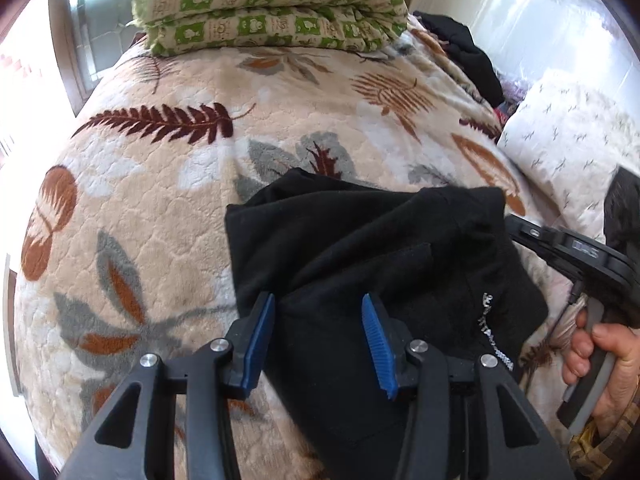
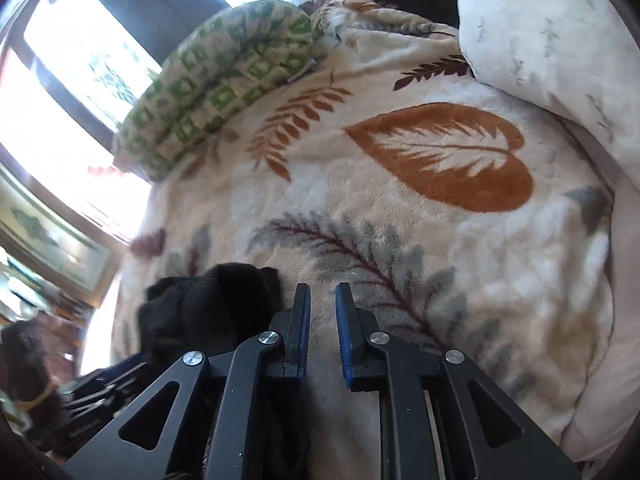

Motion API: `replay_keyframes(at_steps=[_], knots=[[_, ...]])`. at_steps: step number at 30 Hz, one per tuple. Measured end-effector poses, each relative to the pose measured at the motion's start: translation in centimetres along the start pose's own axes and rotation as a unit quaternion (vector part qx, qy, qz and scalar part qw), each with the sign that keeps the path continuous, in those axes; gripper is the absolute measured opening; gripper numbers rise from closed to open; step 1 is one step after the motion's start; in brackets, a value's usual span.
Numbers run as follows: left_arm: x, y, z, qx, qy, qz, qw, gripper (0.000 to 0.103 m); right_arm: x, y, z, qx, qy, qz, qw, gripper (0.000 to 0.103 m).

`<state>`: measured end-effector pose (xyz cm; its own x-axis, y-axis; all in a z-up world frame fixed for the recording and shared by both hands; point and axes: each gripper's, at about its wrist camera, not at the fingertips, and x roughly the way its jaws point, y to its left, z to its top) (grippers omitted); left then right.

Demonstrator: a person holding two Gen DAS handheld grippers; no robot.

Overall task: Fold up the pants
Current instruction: 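Fold the raised pants end over the bundle and release both grippers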

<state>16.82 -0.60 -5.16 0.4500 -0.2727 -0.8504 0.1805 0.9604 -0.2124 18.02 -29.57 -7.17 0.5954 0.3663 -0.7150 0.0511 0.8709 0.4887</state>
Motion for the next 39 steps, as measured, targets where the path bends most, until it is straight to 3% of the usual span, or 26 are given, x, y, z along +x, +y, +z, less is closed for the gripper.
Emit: replay_keyframes(at_steps=[1,5,7,12,15,17,21,25,30,33,39], knots=[[-0.6,0.1,-0.2,-0.005,-0.004,-0.002,1.0000,0.049,-1.0,-0.1,-0.1,-0.003,0.005,0.018,1.000,0.015],[-3.2,0.6,-1.7,-0.025,-0.024,-0.017,0.9993,0.052,-3.7,0.4,-1.1,-0.031,0.017,0.071,0.997,0.044],[-3.8,0.6,-2.5,-0.036,-0.025,-0.031,0.9985,0.052,-4.3,0.8,-1.9,-0.035,0.025,0.101,0.994,0.047],[-3.4,-1.3,-3.9,-0.008,-0.010,-0.038,0.9992,0.052,-2.8,3.4,-4.4,-0.099,0.068,0.080,0.990,0.046],[-2.7,-1.8,-4.2,0.007,-0.001,-0.019,0.9998,0.054,-1.6,4.5,-6.0,-0.143,0.084,0.021,0.986,0.018],[-2.6,-1.3,-4.4,0.005,0.006,-0.020,0.9998,0.054,-2.4,4.8,-6.6,-0.136,0.075,0.018,0.988,0.012],[-2.3,-0.2,-5.1,0.001,0.018,-0.025,0.9995,0.055,-4.5,5.1,-7.5,-0.114,0.059,0.010,0.992,0.011],[-1.5,-0.1,-5.7,0.005,0.023,-0.028,0.9993,0.061,-2.7,4.3,-8.5,-0.121,0.082,-0.034,0.989,0.011],[-1.8,0.8,-5.5,-0.012,0.025,-0.050,0.9984,0.064,-2.7,3.2,-7.8,-0.087,0.094,-0.012,0.992,0.013],[-3.5,1.2,-4.2,-0.003,0.005,-0.047,0.9989,0.063,-3.3,3.1,-7.5,-0.073,0.094,-0.011,0.993,0.024],[-3.9,3.9,0.5,-0.032,-0.017,-0.030,0.9989,0.061,-4.7,5.4,-6.5,-0.128,0.047,-0.059,0.989,0.026]])
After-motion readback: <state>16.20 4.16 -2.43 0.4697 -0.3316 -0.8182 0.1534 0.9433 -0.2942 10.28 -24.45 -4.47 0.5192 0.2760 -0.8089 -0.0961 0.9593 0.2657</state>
